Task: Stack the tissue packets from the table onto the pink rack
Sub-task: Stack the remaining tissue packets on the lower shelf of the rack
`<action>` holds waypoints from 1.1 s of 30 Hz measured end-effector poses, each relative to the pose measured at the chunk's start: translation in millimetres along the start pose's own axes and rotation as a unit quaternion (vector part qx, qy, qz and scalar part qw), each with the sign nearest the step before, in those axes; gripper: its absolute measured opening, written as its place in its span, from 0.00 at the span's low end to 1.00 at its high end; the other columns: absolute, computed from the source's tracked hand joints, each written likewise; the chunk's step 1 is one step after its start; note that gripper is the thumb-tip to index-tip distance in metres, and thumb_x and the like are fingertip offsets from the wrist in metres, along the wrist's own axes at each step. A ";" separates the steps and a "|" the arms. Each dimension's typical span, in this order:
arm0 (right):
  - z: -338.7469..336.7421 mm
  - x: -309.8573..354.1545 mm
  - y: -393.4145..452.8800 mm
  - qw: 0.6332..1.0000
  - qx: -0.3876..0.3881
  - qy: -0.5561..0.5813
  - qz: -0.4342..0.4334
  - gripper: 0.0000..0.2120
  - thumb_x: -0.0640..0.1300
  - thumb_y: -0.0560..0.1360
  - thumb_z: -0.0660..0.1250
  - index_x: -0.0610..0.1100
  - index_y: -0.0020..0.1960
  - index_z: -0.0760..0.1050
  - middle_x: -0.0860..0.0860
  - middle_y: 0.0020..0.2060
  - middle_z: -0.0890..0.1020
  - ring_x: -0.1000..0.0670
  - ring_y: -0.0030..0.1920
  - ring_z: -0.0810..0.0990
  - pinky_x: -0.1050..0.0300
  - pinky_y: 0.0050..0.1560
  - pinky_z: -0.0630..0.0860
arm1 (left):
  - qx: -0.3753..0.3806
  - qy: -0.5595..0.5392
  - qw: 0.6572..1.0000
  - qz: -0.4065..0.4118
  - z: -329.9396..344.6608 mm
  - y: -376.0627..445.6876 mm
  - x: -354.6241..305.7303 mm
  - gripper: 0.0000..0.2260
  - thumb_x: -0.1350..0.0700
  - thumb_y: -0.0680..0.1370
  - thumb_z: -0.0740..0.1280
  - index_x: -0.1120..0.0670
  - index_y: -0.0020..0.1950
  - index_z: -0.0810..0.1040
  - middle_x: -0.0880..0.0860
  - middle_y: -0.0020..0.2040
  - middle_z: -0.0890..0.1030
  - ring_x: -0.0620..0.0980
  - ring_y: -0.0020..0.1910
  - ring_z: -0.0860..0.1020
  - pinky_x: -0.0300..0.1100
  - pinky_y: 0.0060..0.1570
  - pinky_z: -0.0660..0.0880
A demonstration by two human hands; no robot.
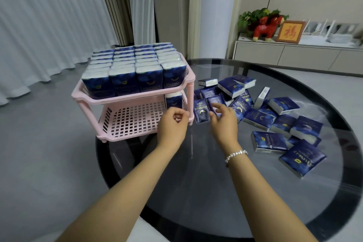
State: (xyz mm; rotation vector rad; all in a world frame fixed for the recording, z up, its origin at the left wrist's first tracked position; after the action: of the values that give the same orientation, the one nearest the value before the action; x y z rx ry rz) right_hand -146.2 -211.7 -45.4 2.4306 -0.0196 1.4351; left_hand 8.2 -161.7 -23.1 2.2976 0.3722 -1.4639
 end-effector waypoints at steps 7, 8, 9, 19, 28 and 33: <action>-1.3 19.5 45.5 0.915 0.197 -0.323 -0.139 0.27 0.54 0.76 0.63 0.57 0.73 0.60 0.50 0.72 0.63 0.42 0.69 0.59 0.48 0.68 0.58 | 0.022 -0.077 0.988 -0.131 31.7 -18.9 17.8 0.06 0.52 0.77 0.67 0.53 0.44 0.79 0.48 0.40 0.81 0.52 0.43 0.82 0.41 0.41 0.74; 2.2 20.2 49.1 0.897 0.222 -0.354 -0.145 0.28 0.56 0.76 0.62 0.58 0.74 0.57 0.50 0.73 0.61 0.41 0.70 0.57 0.46 0.69 0.56 | 0.026 -0.069 0.988 -0.135 33.3 -19.5 20.7 0.07 0.51 0.76 0.67 0.54 0.46 0.80 0.48 0.40 0.82 0.52 0.43 0.82 0.41 0.41 0.74; 5.0 20.7 51.8 0.881 0.240 -0.380 -0.149 0.28 0.58 0.76 0.61 0.58 0.74 0.57 0.50 0.73 0.61 0.41 0.71 0.57 0.46 0.70 0.55 | 0.027 -0.060 0.989 -0.136 34.3 -18.9 23.2 0.08 0.51 0.76 0.67 0.54 0.47 0.81 0.49 0.42 0.83 0.51 0.43 0.82 0.41 0.42 0.75; -10.3 13.5 27.9 0.884 0.286 -0.345 -0.133 0.24 0.59 0.72 0.67 0.49 0.64 0.74 0.48 0.53 0.80 0.45 0.58 0.69 0.56 0.49 0.66 | 0.093 -0.011 0.992 -0.089 43.5 -27.9 14.7 0.06 0.53 0.73 0.72 0.51 0.49 0.81 0.46 0.45 0.81 0.50 0.47 0.81 0.44 0.51 0.77; -48.9 5.4 -3.0 0.928 0.288 -0.223 -0.080 0.11 0.45 0.75 0.67 0.47 0.56 0.81 0.49 0.49 0.83 0.52 0.45 0.79 0.62 0.45 0.73 | 0.170 0.100 0.977 -0.082 36.8 -34.7 20.3 0.13 0.50 0.67 0.76 0.55 0.46 0.80 0.56 0.46 0.81 0.55 0.45 0.80 0.48 0.45 0.78; -81.5 -3.9 9.0 0.954 0.157 -0.249 -0.060 0.14 0.38 0.75 0.63 0.42 0.59 0.79 0.45 0.55 0.79 0.44 0.57 0.77 0.58 0.54 0.71 | 0.174 0.108 0.975 -0.089 30.2 -38.1 21.4 0.17 0.48 0.66 0.77 0.50 0.48 0.74 0.51 0.50 0.80 0.51 0.48 0.80 0.47 0.49 0.77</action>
State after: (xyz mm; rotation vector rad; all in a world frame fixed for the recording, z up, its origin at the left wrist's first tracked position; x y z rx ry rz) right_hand -219.1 -198.3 -10.1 2.9337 0.2553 0.7896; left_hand -23.2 -141.4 -60.8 2.7794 0.4219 -1.4616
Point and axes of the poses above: each hand's wrist, its own y-axis towards the middle knuckle, its own z-axis out of the palm, x = y × z, the point moved 4 cm from there along y, towards the middle knuckle
